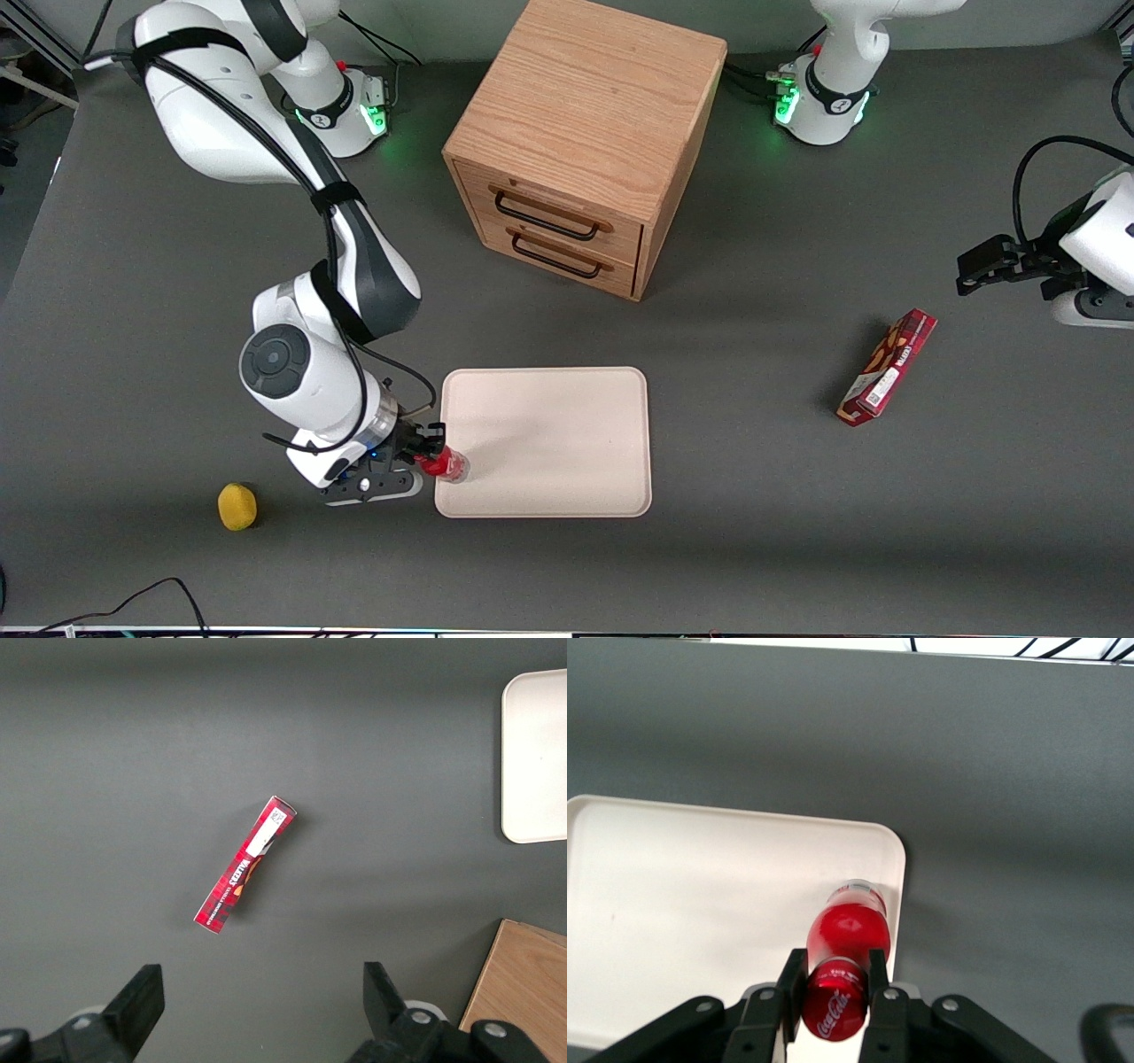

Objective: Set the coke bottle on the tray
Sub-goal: 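Lift the bottle and carry it to the cream tray's edge, then lower the bottle onto the tray and open the right gripper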

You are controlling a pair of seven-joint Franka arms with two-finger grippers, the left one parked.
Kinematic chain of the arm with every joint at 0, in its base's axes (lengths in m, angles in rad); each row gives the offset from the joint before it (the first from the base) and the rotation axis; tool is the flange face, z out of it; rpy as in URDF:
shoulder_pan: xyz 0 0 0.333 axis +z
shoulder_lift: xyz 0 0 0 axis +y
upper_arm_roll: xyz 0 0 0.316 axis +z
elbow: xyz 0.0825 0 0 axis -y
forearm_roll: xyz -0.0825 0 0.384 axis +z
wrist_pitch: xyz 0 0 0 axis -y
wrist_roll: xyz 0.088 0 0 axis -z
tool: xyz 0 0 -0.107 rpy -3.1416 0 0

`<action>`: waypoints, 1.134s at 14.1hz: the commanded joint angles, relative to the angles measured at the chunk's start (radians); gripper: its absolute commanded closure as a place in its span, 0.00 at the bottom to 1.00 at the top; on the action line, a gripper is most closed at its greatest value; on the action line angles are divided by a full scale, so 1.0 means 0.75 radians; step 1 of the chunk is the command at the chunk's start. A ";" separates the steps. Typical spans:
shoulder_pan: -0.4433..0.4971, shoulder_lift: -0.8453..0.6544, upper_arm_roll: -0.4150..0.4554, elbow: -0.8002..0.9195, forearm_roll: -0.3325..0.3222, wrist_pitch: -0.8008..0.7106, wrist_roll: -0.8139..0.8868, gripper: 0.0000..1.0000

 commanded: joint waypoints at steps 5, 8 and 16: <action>0.112 0.104 -0.114 0.132 -0.010 -0.017 0.110 1.00; 0.112 0.116 -0.116 0.128 -0.010 -0.013 0.120 0.23; 0.097 -0.018 -0.124 0.136 -0.025 -0.174 0.098 0.00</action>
